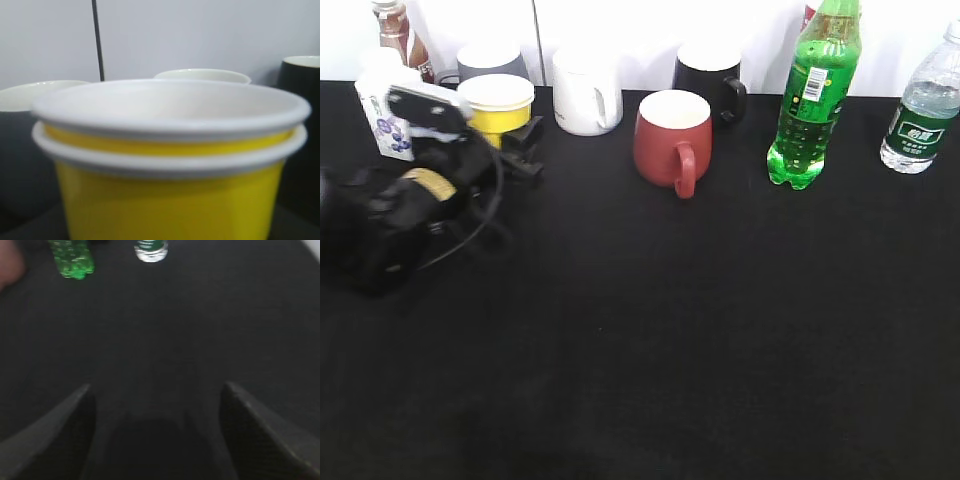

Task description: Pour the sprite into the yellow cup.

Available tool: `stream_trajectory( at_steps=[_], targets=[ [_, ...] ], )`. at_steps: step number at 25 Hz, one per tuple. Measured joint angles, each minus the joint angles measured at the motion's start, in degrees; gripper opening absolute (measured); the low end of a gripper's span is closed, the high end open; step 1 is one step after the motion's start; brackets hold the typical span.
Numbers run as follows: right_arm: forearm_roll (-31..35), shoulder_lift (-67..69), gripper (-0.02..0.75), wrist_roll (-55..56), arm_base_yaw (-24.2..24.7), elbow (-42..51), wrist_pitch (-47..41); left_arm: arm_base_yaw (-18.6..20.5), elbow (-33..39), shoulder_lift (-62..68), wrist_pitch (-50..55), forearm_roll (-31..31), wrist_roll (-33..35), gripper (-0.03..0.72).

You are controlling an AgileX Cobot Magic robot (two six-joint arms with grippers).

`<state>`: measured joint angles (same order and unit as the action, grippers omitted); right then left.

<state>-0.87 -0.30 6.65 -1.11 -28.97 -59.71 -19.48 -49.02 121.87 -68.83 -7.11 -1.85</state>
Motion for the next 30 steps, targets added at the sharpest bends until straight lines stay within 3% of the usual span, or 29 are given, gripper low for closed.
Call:
stream_trajectory(
  at_steps=[2,4,7,10,14,18,21,22,23,26,28,30],
  targets=[
    [0.11,0.00,0.586,0.00,0.00,-0.08,0.17,0.00,5.61,-6.47,-0.26,-6.50,0.00,0.419],
    [0.23,0.01,0.586,0.00,-0.01,-1.17,6.93,0.00,11.11,-13.66,-0.51,-13.22,0.00,0.419],
    [-0.19,6.12,0.586,0.00,-0.01,4.41,27.38,0.00,17.75,-20.28,-0.63,-18.46,0.00,0.419],
    [-0.65,18.34,0.586,0.00,-0.01,17.26,59.71,0.00,20.29,-20.78,-0.57,-21.63,0.00,0.419],
    [-0.87,41.44,0.585,1.39,-0.01,19.46,81.97,0.00,20.29,-20.78,-0.57,-22.95,0.00,0.419],
    [-15.30,63.58,0.585,8.85,-0.24,11.83,94.56,0.00,20.31,-20.78,-0.63,-24.27,0.00,0.419],
    [-24.02,73.08,0.585,9.11,-1.15,3.49,95.63,0.00,20.31,-20.78,-0.63,-24.32,0.00,0.419],
    [-23.90,74.91,0.585,8.66,-4.12,1.10,93.22,0.00,20.31,-20.78,-0.63,-24.32,0.00,0.419],
    [-20.36,76.35,0.585,5.24,-8.33,-1.01,90.48,0.00,20.31,-20.78,-0.63,-24.32,0.00,0.419],
    [10.59,83.87,0.585,-7.91,-18.26,-2.34,97.00,0.00,20.31,-20.78,-0.63,-24.32,0.00,0.419],
    [18.16,89.58,0.585,-8.72,-18.62,-2.41,105.13,0.00,20.31,-20.78,-0.63,-24.32,0.00,0.419],
    [18.89,93.27,0.585,-8.66,-18.67,-2.45,107.68,0.00,20.31,-20.78,-0.63,-24.33,0.00,0.419]
  ],
)
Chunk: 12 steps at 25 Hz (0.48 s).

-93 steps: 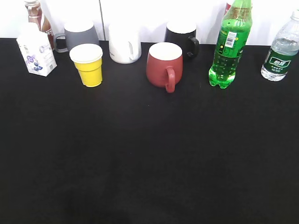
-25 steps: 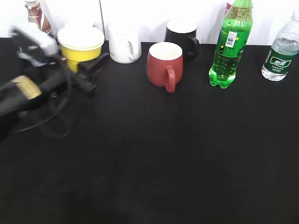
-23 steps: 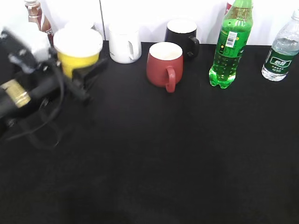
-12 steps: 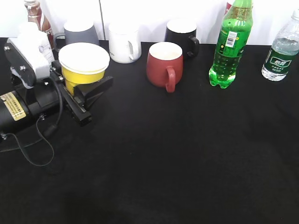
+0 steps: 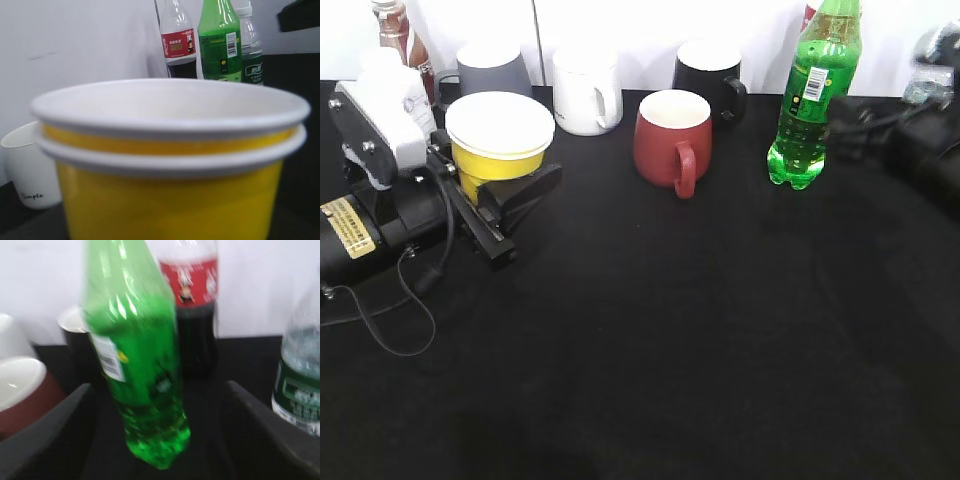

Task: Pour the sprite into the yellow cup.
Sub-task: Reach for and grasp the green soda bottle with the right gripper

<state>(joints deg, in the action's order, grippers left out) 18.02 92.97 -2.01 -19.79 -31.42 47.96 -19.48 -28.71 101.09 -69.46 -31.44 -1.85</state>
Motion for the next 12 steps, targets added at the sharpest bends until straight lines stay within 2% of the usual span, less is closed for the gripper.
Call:
stream_trajectory(
  at_steps=[5,8,12],
  targets=[
    [-4.94,5.44,0.628,0.00,0.00,0.00,6.44,0.00,0.00,0.00,0.00,0.00,0.00,0.419],
    [-5.28,10.59,0.639,0.00,0.00,-0.06,13.72,0.00,0.00,0.00,0.00,0.00,0.00,0.419],
    [-5.60,15.58,0.640,0.00,0.00,-3.22,14.66,0.00,0.00,0.00,0.00,0.00,0.00,0.419]
  ],
)
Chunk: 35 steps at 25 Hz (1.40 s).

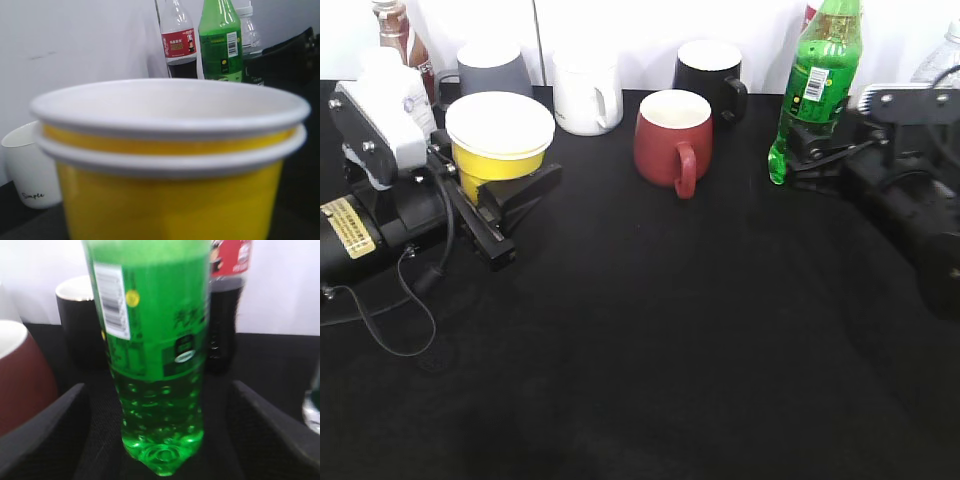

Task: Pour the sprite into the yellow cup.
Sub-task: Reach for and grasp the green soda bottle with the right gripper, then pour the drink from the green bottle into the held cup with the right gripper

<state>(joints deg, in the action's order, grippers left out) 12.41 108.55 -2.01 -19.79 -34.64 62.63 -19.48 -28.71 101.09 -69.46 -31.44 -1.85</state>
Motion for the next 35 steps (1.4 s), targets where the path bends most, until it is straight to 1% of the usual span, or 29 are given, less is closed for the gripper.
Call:
stream_trajectory(
  at_steps=[5,7,12,17,19,22,24,25,26,27,29,30,32,34,35],
  targets=[
    [0.31,4.65,0.640,0.05,0.00,-4.57,0.59,0.00,0.00,0.00,0.00,0.00,0.00,0.419],
    [1.60,6.72,0.640,0.00,0.00,-7.13,0.59,0.00,0.00,0.00,0.00,0.00,0.00,0.419],
    [1.78,10.96,0.631,-0.96,0.00,-14.00,0.59,0.00,0.00,0.00,0.00,0.00,0.00,0.419],
    [1.96,12.49,0.533,-2.46,0.00,-16.32,1.72,0.00,0.00,0.00,0.00,-0.22,0.00,0.419],
    [1.96,12.65,0.465,-2.83,0.00,-16.32,2.43,0.00,0.00,0.00,0.00,-0.34,0.00,0.419],
    [1.63,12.29,0.456,-3.17,0.00,-14.65,4.21,0.00,0.00,0.00,0.00,-0.53,0.00,0.419],
    [-0.01,7.35,0.456,-3.31,0.00,-8.70,3.74,0.00,0.00,0.00,0.00,-2.42,-0.48,0.419],
    [-1.57,3.26,0.456,-3.63,-0.10,-5.63,3.74,0.00,0.00,0.00,0.00,-3.52,-2.60,0.419],
    [-4.08,-0.89,0.454,-4.16,-0.17,-3.07,3.74,0.00,0.00,0.00,0.00,-4.77,-4.03,0.419],
    [-8.36,-4.82,0.453,-5.09,-0.17,-1.31,2.87,0.00,0.00,0.00,0.00,-6.96,-4.44,0.419],
    [-17.20,-11.24,0.449,-6.89,-0.56,-0.51,-1.90,-0.07,0.00,0.00,0.00,-9.78,-5.01,0.419],
    [-18.70,-13.24,0.449,-7.11,-1.53,-0.45,-4.05,-0.33,0.00,0.00,0.00,-10.01,-6.63,0.419],
    [-21.72,-14.15,0.449,-7.76,-4.61,-0.45,-6.96,-2.62,0.00,0.00,0.00,-10.08,-7.42,0.419],
    [-22.93,-14.15,0.449,-13.26,-7.76,-0.33,-9.28,-4.81,0.00,0.00,0.00,-10.27,-7.53,0.419],
    [-22.99,-14.15,0.448,-16.76,-8.51,-0.33,-9.36,-5.46,0.00,0.00,0.00,-10.27,-8.36,0.419]
  ],
)
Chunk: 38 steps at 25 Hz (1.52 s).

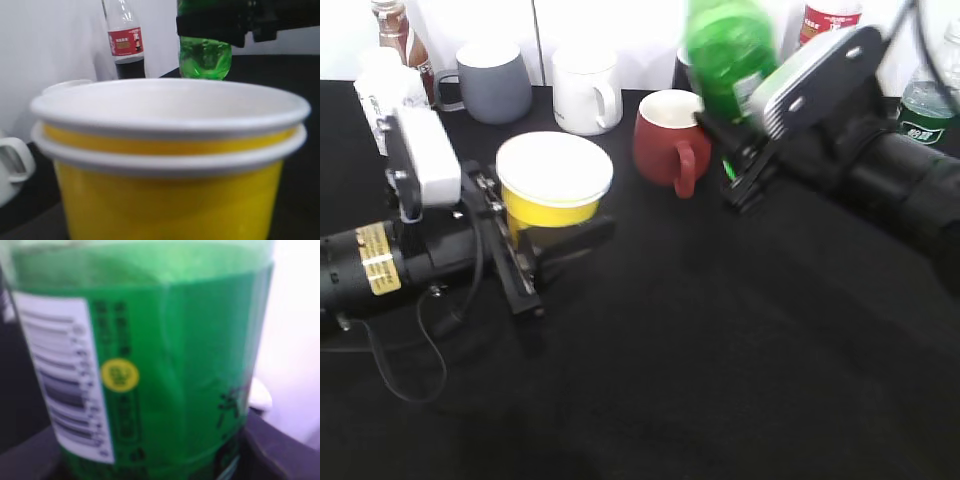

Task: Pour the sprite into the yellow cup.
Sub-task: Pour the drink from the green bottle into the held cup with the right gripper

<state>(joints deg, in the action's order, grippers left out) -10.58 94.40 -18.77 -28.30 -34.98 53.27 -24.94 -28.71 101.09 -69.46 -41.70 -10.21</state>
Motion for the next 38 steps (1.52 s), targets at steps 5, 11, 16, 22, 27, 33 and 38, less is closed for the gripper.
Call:
stream_trajectory(
  at_steps=[5,11,16,22,27,33,38],
  targets=[
    [0.29,0.00,0.448,-20.56,-0.26,0.00,-0.84,-0.15,0.00,0.00,0.00,-0.18,-2.06,0.419],
    [1.57,0.00,0.448,-31.26,-0.36,0.00,-2.99,-0.15,0.00,0.00,0.00,-3.49,-2.11,0.419],
    [3.77,0.00,0.447,-38.72,-0.36,0.00,-2.99,-0.15,0.00,0.00,0.00,-5.01,-3.83,0.419],
    [2.14,-0.04,0.447,-41.17,-0.36,-1.51,-3.52,-0.15,0.00,0.00,0.00,-3.11,-3.87,0.419],
    [1.16,-0.04,0.447,-43.81,-0.36,-4.46,-3.78,-0.15,0.00,0.00,0.00,-2.72,-3.87,0.419],
    [0.88,-0.04,0.447,-51.43,-0.36,-5.51,-3.84,-0.15,0.00,0.00,0.00,-2.72,-3.87,0.419],
    [0.86,-0.04,0.440,-55.38,-0.36,-5.57,-3.84,-0.15,0.00,0.00,0.00,-2.72,-3.87,0.419]
  ],
)
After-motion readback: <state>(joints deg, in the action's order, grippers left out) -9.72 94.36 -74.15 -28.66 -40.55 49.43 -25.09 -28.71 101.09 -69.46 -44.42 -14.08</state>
